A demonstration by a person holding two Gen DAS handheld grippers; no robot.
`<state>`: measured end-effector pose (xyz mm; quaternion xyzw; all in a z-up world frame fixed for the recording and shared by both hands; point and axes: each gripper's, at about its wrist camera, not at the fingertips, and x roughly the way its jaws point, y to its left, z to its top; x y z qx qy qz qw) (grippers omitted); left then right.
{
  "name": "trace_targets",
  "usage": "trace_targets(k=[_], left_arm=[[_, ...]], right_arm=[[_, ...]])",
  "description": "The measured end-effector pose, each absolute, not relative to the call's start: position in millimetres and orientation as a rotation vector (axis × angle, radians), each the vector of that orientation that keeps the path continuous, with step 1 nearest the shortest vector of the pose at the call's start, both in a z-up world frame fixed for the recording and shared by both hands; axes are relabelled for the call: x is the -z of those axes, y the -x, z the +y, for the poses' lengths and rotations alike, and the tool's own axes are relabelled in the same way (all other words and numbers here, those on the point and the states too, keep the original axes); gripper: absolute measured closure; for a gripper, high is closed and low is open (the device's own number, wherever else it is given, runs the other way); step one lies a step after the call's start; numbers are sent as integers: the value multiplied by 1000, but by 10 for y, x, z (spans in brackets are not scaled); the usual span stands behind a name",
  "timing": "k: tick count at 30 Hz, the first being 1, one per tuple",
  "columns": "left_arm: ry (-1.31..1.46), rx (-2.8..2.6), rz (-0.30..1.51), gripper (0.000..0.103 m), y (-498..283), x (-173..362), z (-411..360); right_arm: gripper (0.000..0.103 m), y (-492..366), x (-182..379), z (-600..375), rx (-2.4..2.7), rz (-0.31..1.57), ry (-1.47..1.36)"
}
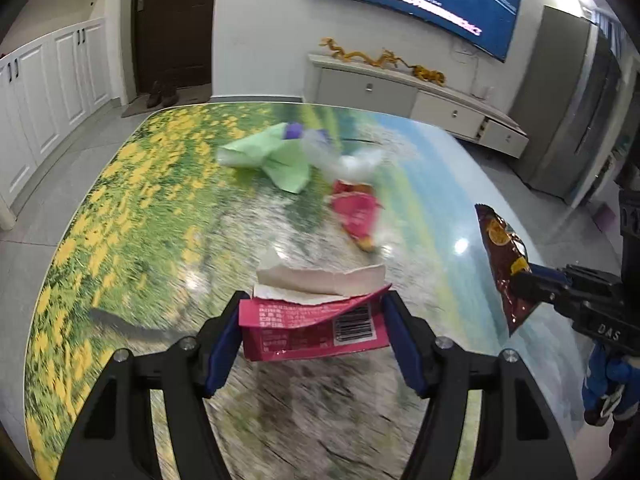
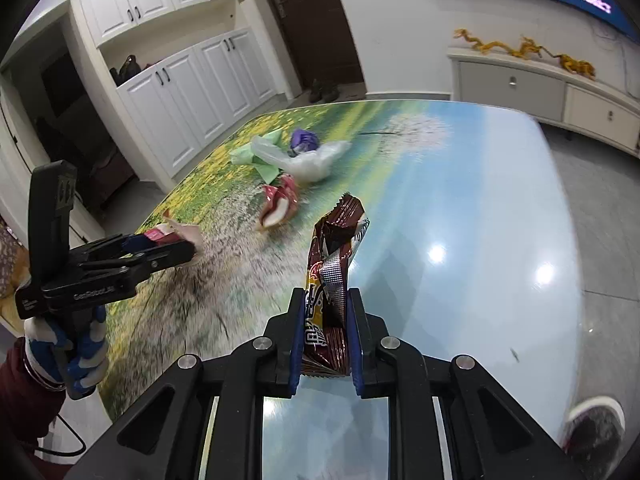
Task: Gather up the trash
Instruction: 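Carry both items over the bin and open both tools to drop them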
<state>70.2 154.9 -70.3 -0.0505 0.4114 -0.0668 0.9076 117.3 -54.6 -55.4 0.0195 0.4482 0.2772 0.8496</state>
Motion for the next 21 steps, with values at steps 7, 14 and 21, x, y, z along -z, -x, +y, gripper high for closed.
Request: trace_targets(k=[7, 14, 21], left_arm=[[77, 256, 826, 38, -577, 544, 979], [21, 404, 828, 38, -599, 460, 195], [-89, 589, 834, 38, -648, 375, -887]], right_arm=[[84, -812, 466, -1116, -449, 910, -67], [84, -532, 445, -1878, -278, 894, -125], [84, -295, 648, -2803, -54, 916, -203]])
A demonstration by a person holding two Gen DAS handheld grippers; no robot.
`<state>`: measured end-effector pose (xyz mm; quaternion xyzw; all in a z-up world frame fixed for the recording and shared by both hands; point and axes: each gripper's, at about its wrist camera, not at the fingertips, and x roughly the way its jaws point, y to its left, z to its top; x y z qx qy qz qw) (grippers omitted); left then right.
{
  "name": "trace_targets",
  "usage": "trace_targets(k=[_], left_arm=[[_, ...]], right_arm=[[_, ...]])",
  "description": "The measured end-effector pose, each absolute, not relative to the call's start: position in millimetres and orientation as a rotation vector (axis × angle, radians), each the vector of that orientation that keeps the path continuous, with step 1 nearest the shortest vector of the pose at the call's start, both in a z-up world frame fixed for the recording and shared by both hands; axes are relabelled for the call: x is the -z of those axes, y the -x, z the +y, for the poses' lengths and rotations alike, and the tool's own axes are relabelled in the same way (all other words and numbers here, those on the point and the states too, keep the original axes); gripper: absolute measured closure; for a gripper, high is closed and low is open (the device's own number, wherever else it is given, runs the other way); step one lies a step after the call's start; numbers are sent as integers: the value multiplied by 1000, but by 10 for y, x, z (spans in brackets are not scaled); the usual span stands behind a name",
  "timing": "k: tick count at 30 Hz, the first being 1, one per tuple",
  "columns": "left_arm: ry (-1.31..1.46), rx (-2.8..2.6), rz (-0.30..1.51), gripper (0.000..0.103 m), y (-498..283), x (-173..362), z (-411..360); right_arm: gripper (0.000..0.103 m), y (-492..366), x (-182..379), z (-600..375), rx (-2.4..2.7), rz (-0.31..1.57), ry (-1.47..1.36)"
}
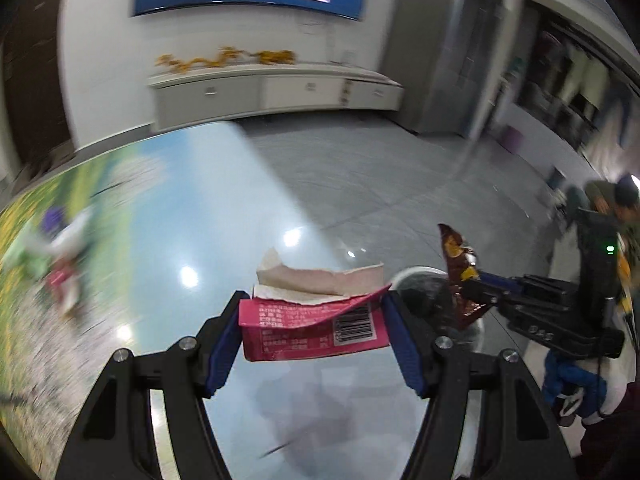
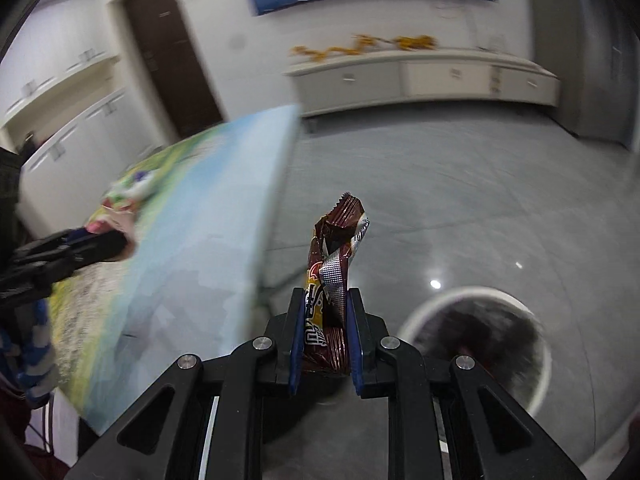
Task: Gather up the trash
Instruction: 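Carry both items over the bin and open both tools to drop them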
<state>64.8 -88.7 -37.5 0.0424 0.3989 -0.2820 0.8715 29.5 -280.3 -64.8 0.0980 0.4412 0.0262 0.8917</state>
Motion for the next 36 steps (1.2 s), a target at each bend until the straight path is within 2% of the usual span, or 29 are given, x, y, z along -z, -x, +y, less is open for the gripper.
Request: trace_targets(k=[11, 15, 18, 21, 25, 36], left_arm=[[-239, 796, 940, 37, -785, 666, -2621], [-248, 826, 987, 37, -839, 856, -3043], [-229, 852, 1041, 37, -904, 1010, -3251], [-215, 859, 1080, 36, -931, 1146, -3380], [-203, 863, 1098, 32, -926, 1231, -3441], [-205, 864, 1055, 31, -683, 1095, -3288]], right_arm=[[81, -115, 1117, -3854, 188, 975, -324], [72, -91, 1282, -4103, 223, 1001, -373], [69, -65, 1390, -4192, 245, 1018, -386], [61, -37, 1446, -4248, 262, 1026, -392], [57, 12, 1512, -4274, 280, 1035, -391], [57, 272, 1457, -4195, 310, 1042, -396]])
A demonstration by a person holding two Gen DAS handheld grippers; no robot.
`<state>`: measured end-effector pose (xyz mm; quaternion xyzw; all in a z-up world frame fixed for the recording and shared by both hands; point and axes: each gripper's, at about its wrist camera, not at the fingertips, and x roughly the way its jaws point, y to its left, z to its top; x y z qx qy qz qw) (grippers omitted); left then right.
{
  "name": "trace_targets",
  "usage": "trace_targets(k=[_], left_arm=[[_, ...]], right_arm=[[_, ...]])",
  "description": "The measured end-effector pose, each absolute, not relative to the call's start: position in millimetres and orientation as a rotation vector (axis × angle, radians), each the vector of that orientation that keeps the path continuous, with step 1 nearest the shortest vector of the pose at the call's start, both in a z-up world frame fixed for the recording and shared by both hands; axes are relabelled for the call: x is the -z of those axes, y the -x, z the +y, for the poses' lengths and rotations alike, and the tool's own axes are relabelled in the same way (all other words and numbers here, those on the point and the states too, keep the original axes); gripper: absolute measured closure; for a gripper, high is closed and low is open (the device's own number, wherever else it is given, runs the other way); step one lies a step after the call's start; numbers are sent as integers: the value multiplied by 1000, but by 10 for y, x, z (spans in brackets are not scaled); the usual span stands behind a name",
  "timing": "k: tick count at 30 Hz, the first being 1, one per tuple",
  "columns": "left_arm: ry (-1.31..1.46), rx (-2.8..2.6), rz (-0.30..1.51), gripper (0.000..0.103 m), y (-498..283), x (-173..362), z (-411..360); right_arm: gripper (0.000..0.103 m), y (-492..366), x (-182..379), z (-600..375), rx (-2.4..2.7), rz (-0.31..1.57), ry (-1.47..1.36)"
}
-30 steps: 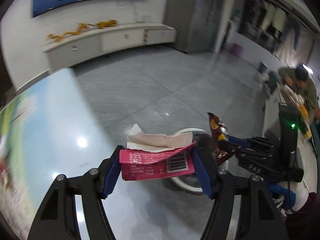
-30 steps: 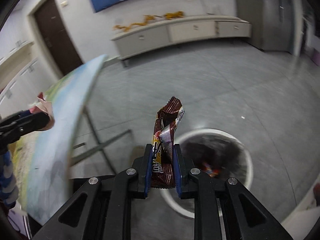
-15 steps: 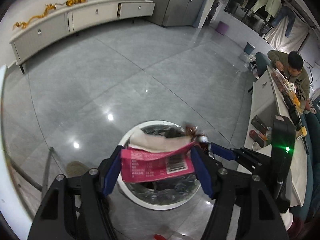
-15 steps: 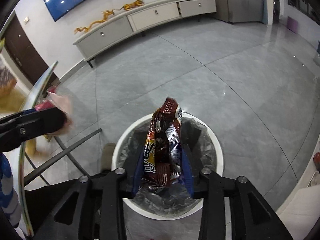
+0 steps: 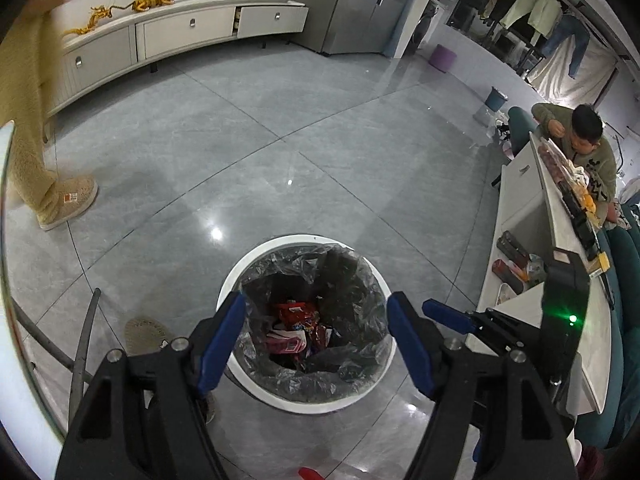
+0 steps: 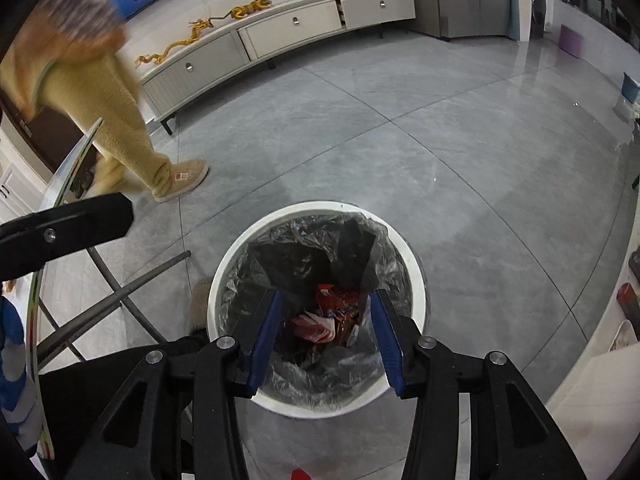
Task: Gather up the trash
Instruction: 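Carry both items over the bin and open both tools to drop them, then move both open tools back to the trash on the table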
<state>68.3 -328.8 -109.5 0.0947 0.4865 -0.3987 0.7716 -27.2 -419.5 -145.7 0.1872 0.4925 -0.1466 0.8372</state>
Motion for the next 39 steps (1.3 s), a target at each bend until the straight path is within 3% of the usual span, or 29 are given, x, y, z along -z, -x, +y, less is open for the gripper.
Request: trace_targets(k=[11, 21, 39], left_arm=[[-179, 835, 873, 31, -300, 538, -2626], [-99, 587, 745, 31, -253, 176, -1320], [34, 133, 732, 31, -549, 324, 818]], right_arm=[[57, 409, 973, -3859, 274, 982, -325], [57, 154, 352, -3143, 98, 893, -196], [57, -422, -16, -1891, -196, 852, -58]])
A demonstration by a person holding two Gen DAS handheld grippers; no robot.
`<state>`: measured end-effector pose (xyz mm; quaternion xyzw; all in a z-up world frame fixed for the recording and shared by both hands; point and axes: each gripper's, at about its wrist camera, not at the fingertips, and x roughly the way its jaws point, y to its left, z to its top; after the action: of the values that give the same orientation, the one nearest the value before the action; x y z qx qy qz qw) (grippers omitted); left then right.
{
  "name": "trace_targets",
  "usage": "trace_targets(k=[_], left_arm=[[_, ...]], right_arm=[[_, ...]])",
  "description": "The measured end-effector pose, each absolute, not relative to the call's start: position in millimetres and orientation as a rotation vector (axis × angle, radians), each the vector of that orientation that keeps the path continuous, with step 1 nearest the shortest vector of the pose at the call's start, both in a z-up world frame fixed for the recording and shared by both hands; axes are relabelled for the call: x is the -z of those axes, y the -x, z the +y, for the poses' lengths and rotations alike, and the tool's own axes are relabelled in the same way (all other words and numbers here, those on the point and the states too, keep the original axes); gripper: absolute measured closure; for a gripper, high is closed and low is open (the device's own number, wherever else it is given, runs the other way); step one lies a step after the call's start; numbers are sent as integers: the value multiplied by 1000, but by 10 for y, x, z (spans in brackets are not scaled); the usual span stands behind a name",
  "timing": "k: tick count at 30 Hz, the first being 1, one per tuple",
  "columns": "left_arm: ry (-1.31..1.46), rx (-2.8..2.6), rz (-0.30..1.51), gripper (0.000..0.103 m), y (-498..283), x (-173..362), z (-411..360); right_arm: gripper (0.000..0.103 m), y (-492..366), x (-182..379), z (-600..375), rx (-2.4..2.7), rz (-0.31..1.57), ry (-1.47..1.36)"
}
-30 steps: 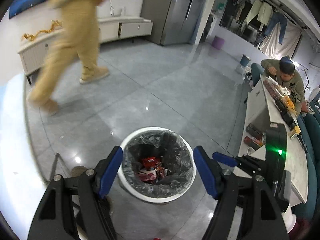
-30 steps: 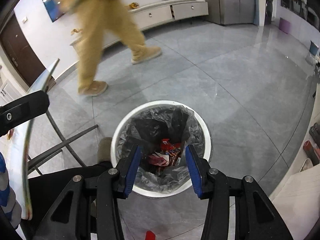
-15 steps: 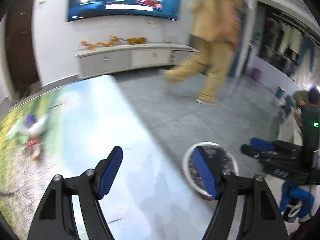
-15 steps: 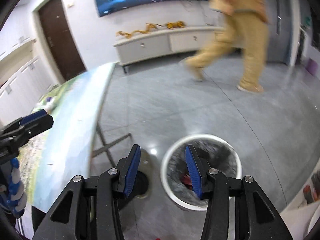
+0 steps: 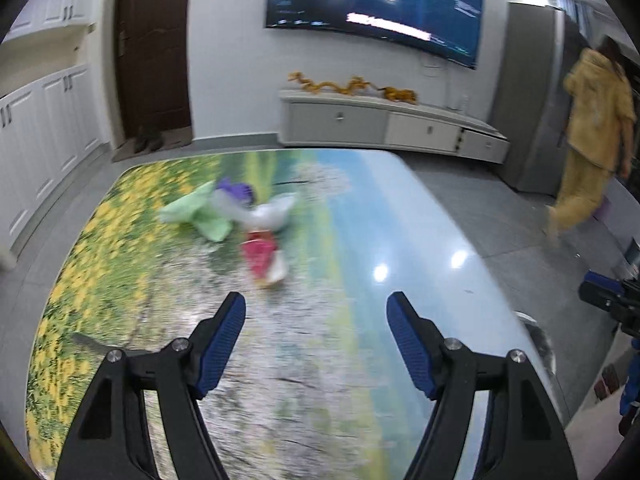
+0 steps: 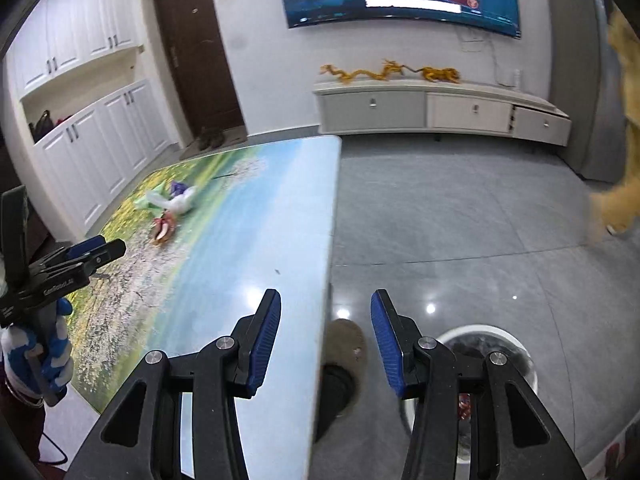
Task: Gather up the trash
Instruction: 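Move both open tools back to the trash on the table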
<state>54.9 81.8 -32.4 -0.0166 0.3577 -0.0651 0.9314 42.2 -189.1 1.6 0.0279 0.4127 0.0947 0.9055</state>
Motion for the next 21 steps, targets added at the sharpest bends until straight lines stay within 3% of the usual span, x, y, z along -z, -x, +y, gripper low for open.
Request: trace_targets(k=[21], left_arm=[[116, 70, 846, 31, -1615, 805, 1182]], right_arm=[[52, -1969, 449, -581, -506, 923, -67]])
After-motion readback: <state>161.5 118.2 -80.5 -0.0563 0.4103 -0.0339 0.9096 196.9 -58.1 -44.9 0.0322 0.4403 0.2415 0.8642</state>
